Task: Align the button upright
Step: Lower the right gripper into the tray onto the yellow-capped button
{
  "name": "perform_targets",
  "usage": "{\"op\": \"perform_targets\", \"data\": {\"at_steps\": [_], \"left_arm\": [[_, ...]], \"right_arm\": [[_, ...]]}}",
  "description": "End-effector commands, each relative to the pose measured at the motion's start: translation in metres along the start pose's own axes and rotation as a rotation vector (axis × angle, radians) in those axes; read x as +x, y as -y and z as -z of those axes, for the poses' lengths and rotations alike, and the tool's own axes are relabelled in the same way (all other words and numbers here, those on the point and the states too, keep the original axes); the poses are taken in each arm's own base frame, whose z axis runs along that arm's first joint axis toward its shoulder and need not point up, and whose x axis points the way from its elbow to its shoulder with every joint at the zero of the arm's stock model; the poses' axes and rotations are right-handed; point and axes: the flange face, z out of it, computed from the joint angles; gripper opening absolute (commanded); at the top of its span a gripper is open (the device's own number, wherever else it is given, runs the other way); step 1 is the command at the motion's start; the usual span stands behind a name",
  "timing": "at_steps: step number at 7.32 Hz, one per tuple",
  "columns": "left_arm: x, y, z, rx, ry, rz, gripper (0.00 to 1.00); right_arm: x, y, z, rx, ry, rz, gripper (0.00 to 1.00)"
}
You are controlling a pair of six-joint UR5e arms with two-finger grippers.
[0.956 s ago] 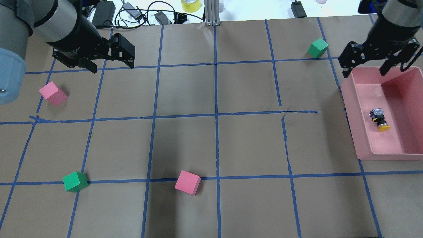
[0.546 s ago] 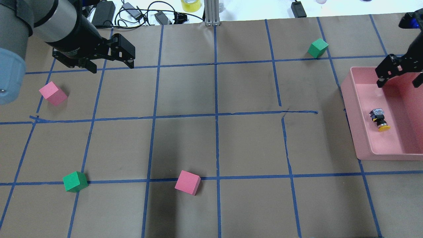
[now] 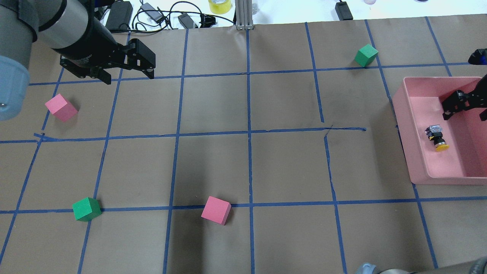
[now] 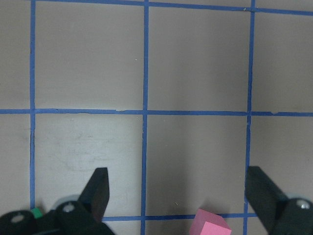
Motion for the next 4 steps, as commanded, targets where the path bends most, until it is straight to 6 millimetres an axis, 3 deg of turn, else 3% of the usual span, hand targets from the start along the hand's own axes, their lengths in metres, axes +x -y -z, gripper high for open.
{"op": "perform_targets", "data": {"at_steps": [1,2,4], "left_arm": [[0.0,0.0,0.0,0.0,0.0,0.001,1.0],[0.0,0.0,0.0,-0.002,0.0,0.001,1.0],[0.0,-0.001,0.001,-0.002,0.0,0.001,1.0]], "right_arm": [[0.005,0.01,-0.031,-0.001,0.006,-0.008,1.0],[0.007,0.014,-0.049,-0.033,0.007,-0.004,1.0],[0.007,0.016,-0.065,-0.06,0.017,-0.018,1.0]]}}
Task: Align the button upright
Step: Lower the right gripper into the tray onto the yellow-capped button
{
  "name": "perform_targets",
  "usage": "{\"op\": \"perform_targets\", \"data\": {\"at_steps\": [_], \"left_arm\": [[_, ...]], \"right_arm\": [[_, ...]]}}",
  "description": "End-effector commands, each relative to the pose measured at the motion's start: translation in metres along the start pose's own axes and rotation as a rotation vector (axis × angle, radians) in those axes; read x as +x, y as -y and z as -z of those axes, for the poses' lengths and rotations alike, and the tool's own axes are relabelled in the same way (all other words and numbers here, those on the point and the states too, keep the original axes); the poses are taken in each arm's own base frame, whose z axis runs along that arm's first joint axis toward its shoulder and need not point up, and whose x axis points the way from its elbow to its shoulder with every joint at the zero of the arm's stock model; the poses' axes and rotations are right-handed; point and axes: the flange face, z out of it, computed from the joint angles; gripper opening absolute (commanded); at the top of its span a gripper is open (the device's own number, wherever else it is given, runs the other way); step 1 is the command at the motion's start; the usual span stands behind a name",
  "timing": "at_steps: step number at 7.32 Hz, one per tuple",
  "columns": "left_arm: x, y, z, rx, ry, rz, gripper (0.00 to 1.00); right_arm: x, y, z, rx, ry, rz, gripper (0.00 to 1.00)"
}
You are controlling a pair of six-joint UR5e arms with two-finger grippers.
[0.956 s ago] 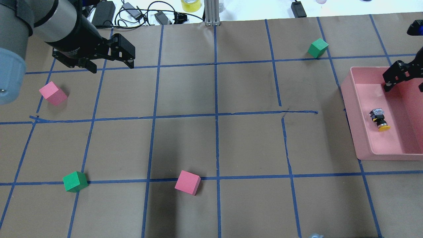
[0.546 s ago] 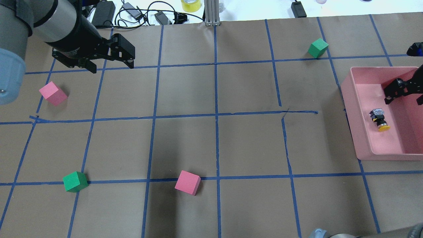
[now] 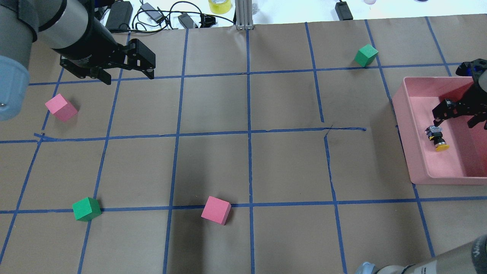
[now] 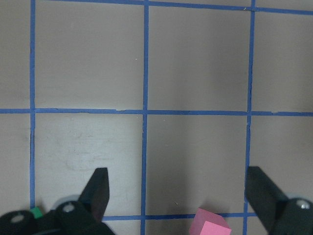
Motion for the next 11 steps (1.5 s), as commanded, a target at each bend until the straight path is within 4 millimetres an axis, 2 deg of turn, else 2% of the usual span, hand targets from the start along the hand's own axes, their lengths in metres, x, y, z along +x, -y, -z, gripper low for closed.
{"op": "perform_targets", "data": {"at_steps": [1,5,6,7,8,9,11], "left_arm": [[0.0,-0.001,0.001,0.0,0.0,-0.001,1.0],[0.0,-0.002,-0.001,-0.003,0.0,0.0,1.0],[0.0,-0.002,-0.001,-0.003,0.0,0.0,1.0],[0.0,-0.003,-0.002,-0.005,0.0,-0.001,1.0],[0.0,-0.003,-0.001,-0.003,0.0,-0.001,1.0],[0.0,-0.005,-0.002,-0.006,0.0,-0.001,1.0],[-0.001,-0.014,-0.006,-0.015,0.001,0.0,1.0]], "right_arm": [[0.0,0.003,-0.019,-0.032,0.013,-0.006,1.0],[0.0,0.003,-0.045,-0.075,0.032,-0.005,1.0],[0.0,0.003,-0.046,-0.075,0.032,-0.002,0.91],[0.004,0.002,-0.047,-0.079,0.033,-0.009,0.47],[0.011,-0.001,-0.048,-0.088,0.041,-0.024,0.12],[0.013,-0.001,-0.046,-0.084,0.039,-0.029,0.0],[0.018,0.002,-0.033,-0.065,0.027,-0.037,0.0]]}}
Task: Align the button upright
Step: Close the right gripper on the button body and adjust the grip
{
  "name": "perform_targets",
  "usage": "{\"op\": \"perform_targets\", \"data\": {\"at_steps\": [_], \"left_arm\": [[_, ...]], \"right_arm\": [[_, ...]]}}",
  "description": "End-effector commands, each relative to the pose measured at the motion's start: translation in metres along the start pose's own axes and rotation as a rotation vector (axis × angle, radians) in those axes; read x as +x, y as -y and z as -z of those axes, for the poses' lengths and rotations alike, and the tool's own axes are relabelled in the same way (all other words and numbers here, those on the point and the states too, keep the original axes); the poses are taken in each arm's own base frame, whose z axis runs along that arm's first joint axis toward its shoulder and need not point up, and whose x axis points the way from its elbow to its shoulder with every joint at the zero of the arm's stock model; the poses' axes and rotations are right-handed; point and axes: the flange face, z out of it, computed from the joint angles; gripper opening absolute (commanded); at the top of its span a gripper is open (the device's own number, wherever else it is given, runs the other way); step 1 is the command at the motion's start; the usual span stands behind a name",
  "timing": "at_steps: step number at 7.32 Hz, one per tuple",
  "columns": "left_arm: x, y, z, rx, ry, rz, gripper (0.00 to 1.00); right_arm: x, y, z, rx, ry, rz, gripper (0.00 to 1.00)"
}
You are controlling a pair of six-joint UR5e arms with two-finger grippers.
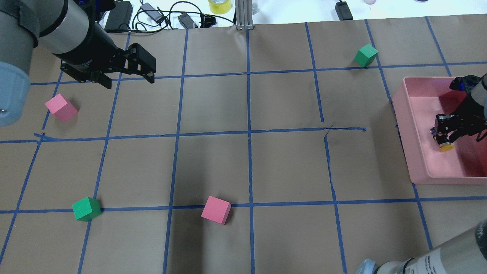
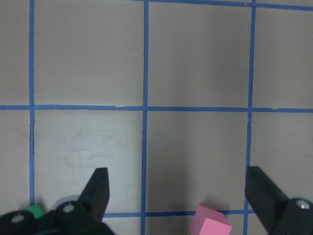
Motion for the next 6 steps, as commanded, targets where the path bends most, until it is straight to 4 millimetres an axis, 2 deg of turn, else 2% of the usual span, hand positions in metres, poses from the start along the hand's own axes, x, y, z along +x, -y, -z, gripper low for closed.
{"op": "perform_targets", "data": {"at_steps": [1,3,5,6], "left_arm": [[0.0,-0.007,-0.002,-0.005,0.0,0.0,1.0],[0.0,-0.007,-0.002,-0.005,0.0,0.0,1.0],[0.0,-0.007,-0.002,-0.006,0.0,0.0,1.0],[0.0,-0.007,-0.002,-0.006,0.0,0.0,1.0]], "right_arm": [[0.001,-0.002,0.018,0.018,-0.007,-0.004,0.0],[-0.002,-0.011,0.057,0.033,-0.003,-0.005,0.0],[0.001,0.001,0.099,0.017,0.008,0.0,0.0],[0.001,0.001,0.098,0.001,0.019,0.001,0.0]]}}
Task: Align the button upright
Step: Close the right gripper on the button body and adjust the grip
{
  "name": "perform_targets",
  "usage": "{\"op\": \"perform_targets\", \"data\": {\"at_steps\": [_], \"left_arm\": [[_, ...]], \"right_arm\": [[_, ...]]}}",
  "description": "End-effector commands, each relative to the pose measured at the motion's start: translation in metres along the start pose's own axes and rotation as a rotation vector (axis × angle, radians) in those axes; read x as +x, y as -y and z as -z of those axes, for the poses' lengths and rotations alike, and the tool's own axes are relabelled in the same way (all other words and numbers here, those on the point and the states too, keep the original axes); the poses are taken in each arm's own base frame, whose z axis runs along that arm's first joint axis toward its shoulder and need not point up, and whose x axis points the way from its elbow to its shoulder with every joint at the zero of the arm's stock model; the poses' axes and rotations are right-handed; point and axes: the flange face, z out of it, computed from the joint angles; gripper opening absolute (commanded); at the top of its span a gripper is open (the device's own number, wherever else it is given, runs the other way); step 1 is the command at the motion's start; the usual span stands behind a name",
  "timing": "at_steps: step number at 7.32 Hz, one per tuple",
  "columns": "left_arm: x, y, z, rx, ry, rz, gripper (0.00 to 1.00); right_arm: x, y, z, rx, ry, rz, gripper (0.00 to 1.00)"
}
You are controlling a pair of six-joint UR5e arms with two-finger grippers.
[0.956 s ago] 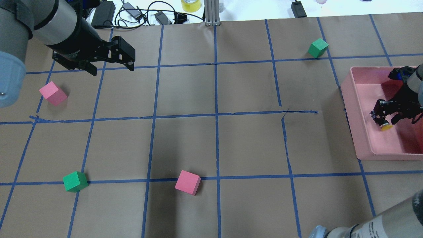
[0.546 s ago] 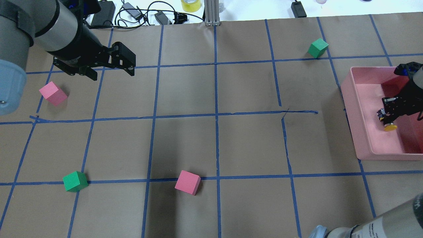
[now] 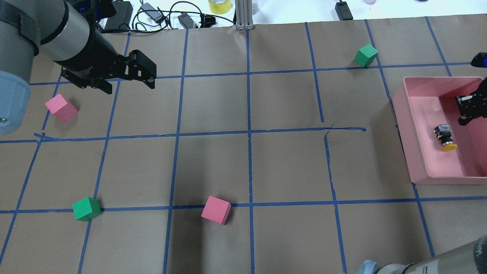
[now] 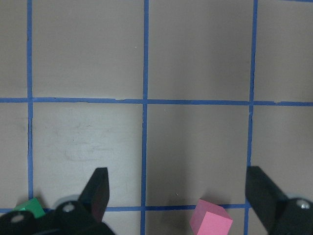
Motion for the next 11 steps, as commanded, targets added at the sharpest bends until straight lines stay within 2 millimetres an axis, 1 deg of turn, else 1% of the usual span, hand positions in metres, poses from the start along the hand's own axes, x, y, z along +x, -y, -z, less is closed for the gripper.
{"op": "perform_targets", "data": {"at_steps": [1,2,4,5,6,7,8,10,11], "left_arm": [[0.0,0.0,0.0,0.0,0.0,0.0,1.0],[0.0,0.0,0.0,0.0,0.0,0.0,1.0],[0.0,0.0,0.0,0.0,0.0,0.0,1.0],[0.0,0.0,0.0,0.0,0.0,0.0,1.0],[0.0,0.0,0.0,0.0,0.0,0.0,1.0],[0.0,0.0,0.0,0.0,0.0,0.0,1.0],[0.0,0.0,0.0,0.0,0.0,0.0,1.0],[0.0,0.0,0.0,0.0,0.0,0.0,1.0],[0.0,0.0,0.0,0.0,0.0,0.0,1.0]], "right_arm": [[-0.001,0.001,-0.002,-0.027,0.017,0.015,0.81],[-0.004,-0.004,-0.017,-0.043,0.023,0.016,1.0],[-0.01,-0.019,-0.052,-0.11,0.045,0.016,1.0],[-0.013,-0.024,-0.062,-0.128,0.053,0.017,1.0],[-0.01,-0.022,-0.075,-0.126,0.051,0.015,1.0],[-0.003,-0.018,-0.088,-0.125,0.042,0.008,1.0],[0.002,-0.019,-0.093,-0.136,0.042,0.002,1.0],[-0.002,-0.028,-0.107,-0.165,0.058,0.0,1.0],[-0.001,-0.029,-0.109,-0.168,0.058,-0.001,1.0]]}}
